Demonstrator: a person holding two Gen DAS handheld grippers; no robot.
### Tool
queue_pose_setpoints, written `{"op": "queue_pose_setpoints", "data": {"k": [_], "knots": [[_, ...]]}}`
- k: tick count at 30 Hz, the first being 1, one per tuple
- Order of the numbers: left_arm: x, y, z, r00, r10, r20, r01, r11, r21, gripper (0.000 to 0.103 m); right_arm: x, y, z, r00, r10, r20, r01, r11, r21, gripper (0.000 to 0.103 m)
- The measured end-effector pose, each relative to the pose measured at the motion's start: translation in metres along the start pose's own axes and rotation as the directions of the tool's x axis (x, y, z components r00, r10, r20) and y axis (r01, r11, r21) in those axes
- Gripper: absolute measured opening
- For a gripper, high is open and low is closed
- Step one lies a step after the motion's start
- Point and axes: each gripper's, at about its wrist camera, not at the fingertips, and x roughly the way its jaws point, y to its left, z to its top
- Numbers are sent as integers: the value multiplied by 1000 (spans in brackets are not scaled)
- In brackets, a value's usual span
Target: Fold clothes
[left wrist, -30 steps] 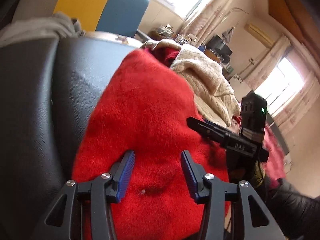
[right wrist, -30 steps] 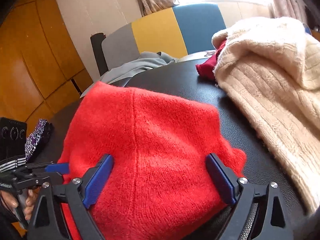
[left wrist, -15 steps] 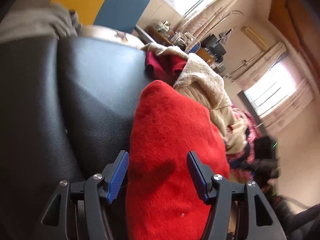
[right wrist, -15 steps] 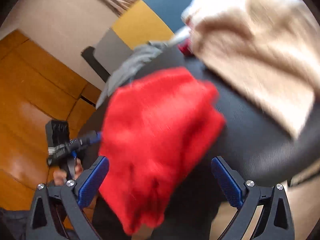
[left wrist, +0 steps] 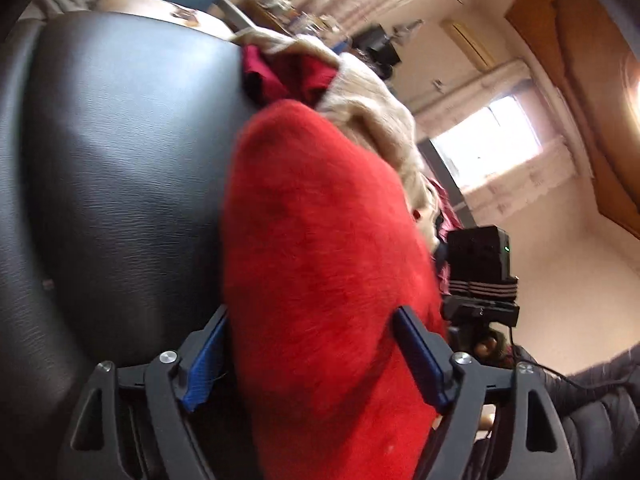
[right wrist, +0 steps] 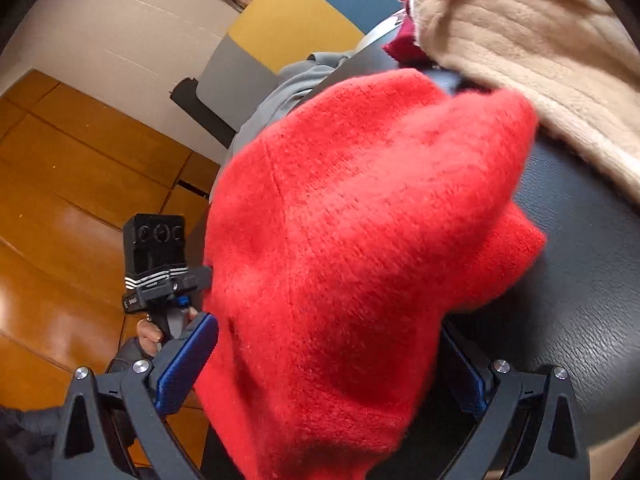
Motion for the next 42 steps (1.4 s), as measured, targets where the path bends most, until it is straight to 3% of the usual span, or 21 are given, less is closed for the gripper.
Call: {"op": "queue_pose_setpoints", "data": {"k": [3,5,7,12,16,19,21,24,26,27,30,32,34,36,39,41,42], "knots": [[3,1,0,1000,-24,-1,23,999,-44,82,-5,-2,-8,999,42,16,-41,999,-25,103],[0,6,-5,1000,-20,23,21,996,-87,71,-3,4,-12,1000,26,-3,-26,996,-90,103],[-5,13,-15,998,-17,60,26,987,-159,55,1,16,-19,999,-43,-9,40,983,-181,103],[-26,0,-57,983,38,178,-1,979,-203,47,20,44,-25,977,-213,-1,202,931,-304,103],[-56,-6,-103,948,71,310,21,959,-282,45,31,61,-22,978,-209,-29,189,930,-316,78],[-90,-9,-136,914,114,389,18,948,-318,44,54,86,-24,982,-171,-76,130,916,-380,75],[-127,-14,-161,877,156,455,4,943,-333,44,77,109,-26,984,-135,-118,73,903,-424,73],[-180,-21,-193,810,225,541,-21,934,-357,44,113,147,-29,980,-76,-186,-23,878,-479,69],[-216,-24,-215,751,282,597,-44,924,-380,44,148,183,-30,970,-31,-240,-101,848,-520,68],[-236,-25,-225,713,317,625,-59,916,-397,44,165,201,-31,963,-11,-268,-141,831,-539,68],[-297,-28,-257,586,416,695,-95,887,-451,44,218,263,-28,940,40,-338,-244,772,-587,68],[-338,-28,-275,483,481,732,-111,863,-494,44,256,308,-26,919,70,-387,-313,726,-613,68],[-371,-27,-289,400,527,750,-115,840,-530,44,294,355,-23,897,92,-432,-374,676,-635,68],[-406,-24,-305,303,582,755,-108,808,-579,44,331,409,-24,879,96,-467,-422,613,-668,68],[-448,-8,-323,192,660,726,-65,747,-662,44,383,477,-27,859,86,-505,-466,538,-702,69],[-465,11,-334,151,724,673,-33,684,-728,44,417,513,-32,850,58,-524,-478,504,-720,69],[-466,21,-339,144,763,630,-21,639,-769,44,435,528,-35,846,36,-532,-479,491,-728,69]]}}
